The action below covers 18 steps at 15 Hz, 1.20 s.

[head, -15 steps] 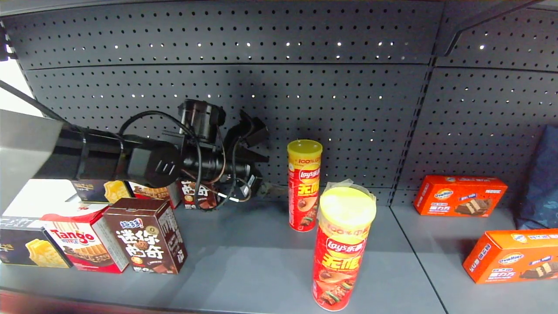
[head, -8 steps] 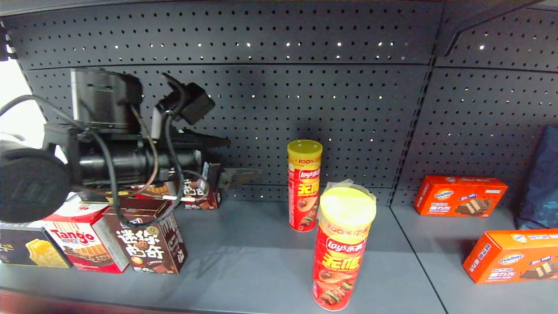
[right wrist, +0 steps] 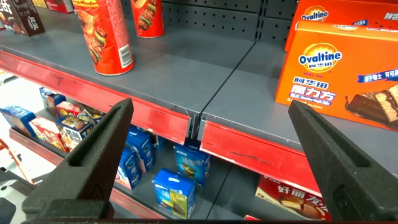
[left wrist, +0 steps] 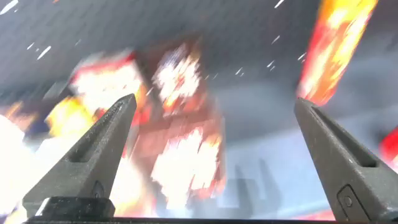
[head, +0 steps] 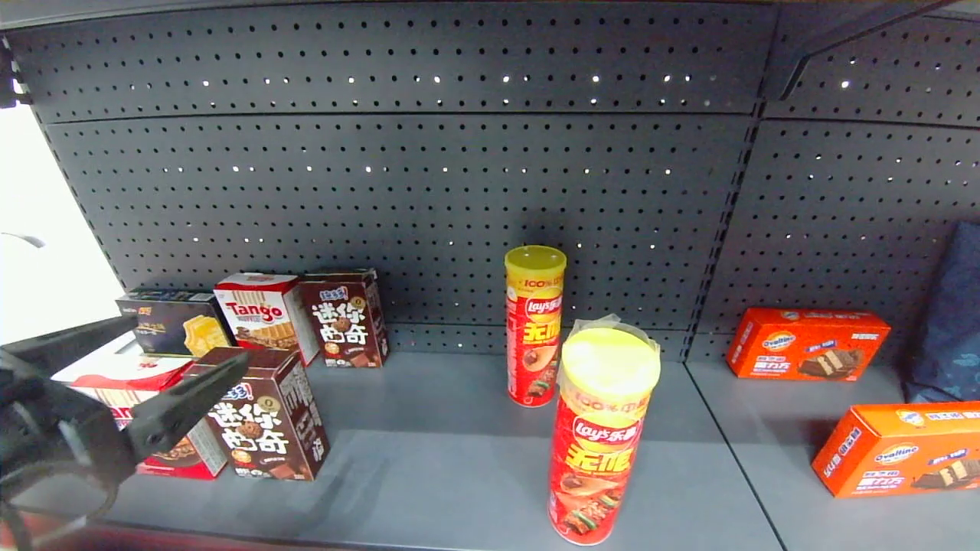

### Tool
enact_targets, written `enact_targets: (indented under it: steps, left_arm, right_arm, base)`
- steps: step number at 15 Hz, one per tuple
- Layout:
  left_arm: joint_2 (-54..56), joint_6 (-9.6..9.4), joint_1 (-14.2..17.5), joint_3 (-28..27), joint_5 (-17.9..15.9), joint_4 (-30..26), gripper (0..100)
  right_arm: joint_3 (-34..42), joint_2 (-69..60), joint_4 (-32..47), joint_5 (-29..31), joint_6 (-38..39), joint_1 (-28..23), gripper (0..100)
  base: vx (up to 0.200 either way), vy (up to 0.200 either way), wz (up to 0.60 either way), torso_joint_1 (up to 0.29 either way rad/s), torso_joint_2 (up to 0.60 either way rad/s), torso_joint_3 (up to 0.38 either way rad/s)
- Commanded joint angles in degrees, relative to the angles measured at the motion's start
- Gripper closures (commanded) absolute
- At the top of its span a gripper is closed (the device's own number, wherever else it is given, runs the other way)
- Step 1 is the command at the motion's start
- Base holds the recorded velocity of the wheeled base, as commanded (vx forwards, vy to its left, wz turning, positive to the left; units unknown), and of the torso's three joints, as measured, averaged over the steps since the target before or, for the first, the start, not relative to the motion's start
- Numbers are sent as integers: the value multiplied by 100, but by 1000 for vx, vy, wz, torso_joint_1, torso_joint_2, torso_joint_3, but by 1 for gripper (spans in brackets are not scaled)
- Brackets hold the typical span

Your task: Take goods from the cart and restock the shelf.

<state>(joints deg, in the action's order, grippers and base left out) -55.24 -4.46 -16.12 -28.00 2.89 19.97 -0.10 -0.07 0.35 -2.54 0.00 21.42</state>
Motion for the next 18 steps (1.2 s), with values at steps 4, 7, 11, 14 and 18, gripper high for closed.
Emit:
enact_targets:
  steps: [4, 7, 11, 14, 18]
  left_arm:
    - [2535, -424, 74, 735, 968, -2041, 0]
    - [2509, -468, 74, 682, 1082, -2076, 0]
    - [1964, -459, 65, 585, 1082, -2050, 0]
    - [1630, -494, 3, 436, 1073, -1944, 0]
    - [1498, -468, -111, 374, 1056, -1909, 0]
  right_arm:
    - [1, 7, 9, 7, 26, 152, 0]
    - [-17, 7, 0, 324, 18, 134, 0]
    - [-17, 306, -18, 394, 439, 3, 0]
    - [-2469, 2635, -519, 429, -281, -762, 0]
    - [-2776, 3611, 88, -731, -888, -806, 0]
  base:
    - [0, 0, 0, 0, 0, 0]
    - [0, 0, 0, 0, 0, 0]
    - [0, 0, 0, 0, 0, 0]
    - [0, 0, 0, 0, 0, 0]
    - [0, 0, 0, 0, 0, 0]
